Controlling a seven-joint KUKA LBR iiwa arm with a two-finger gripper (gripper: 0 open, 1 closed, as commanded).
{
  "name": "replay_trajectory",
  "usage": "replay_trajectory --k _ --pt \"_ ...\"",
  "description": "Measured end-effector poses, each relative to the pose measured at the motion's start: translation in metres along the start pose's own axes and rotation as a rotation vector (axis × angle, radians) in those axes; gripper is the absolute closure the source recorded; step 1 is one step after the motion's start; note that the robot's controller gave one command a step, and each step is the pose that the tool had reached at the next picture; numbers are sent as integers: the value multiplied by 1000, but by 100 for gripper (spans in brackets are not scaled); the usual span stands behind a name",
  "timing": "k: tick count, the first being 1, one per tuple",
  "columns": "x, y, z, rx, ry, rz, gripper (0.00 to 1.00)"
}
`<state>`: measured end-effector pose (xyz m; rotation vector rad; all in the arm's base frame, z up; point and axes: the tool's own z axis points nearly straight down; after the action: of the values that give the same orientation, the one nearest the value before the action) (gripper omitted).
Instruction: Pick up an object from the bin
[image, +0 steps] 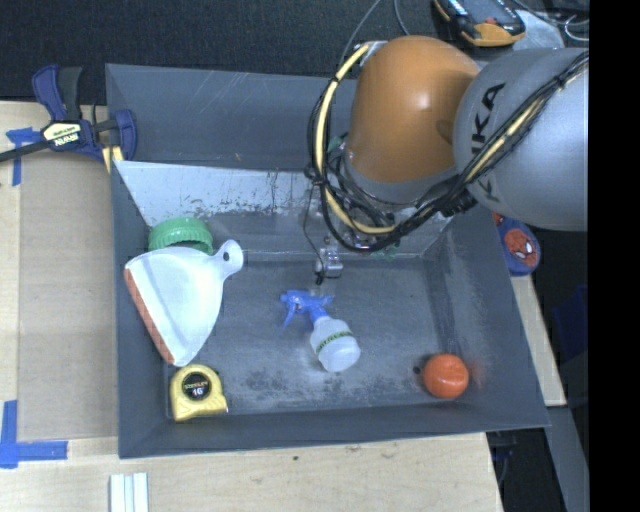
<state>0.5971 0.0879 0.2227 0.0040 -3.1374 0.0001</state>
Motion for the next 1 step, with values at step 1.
replay_trajectory --k 1 --pt "-22 -44 67 2 3 45 0"
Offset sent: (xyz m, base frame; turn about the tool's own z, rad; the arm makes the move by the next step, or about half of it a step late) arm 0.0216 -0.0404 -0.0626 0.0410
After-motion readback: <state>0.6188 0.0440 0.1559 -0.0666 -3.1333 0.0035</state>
